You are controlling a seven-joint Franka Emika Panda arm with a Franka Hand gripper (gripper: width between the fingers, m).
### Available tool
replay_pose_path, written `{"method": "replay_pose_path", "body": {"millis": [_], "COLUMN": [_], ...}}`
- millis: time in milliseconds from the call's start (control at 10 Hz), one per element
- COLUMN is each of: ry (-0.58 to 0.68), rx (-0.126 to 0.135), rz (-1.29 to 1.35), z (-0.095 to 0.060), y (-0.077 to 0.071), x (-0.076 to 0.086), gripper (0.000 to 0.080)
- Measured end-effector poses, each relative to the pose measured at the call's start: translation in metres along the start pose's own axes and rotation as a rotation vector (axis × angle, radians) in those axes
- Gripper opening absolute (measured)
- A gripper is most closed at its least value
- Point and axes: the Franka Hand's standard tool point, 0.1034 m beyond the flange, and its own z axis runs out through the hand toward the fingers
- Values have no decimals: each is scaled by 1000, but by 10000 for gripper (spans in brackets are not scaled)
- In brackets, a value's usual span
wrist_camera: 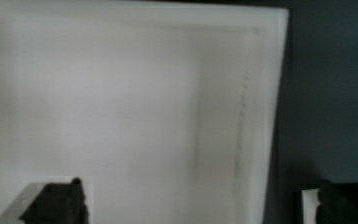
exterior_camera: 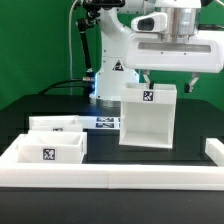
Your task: Assemble drawer
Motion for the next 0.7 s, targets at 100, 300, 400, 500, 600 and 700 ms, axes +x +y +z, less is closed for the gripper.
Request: {"method": "replay_pose_path", "body": {"millis": [100, 300, 400, 500, 600, 700], "ry": [3, -7, -7, -8, -8, -8], "rx": [6, 15, 18, 22, 22, 22], "rz": [7, 24, 25, 32, 31, 31], "z": [1, 5, 5, 5, 5, 5], "y": [-1, -1, -1, -1, -1, -1], "x": [1, -1, 0, 0, 0, 0], "gripper": [650, 496, 496, 294, 160, 160]}}
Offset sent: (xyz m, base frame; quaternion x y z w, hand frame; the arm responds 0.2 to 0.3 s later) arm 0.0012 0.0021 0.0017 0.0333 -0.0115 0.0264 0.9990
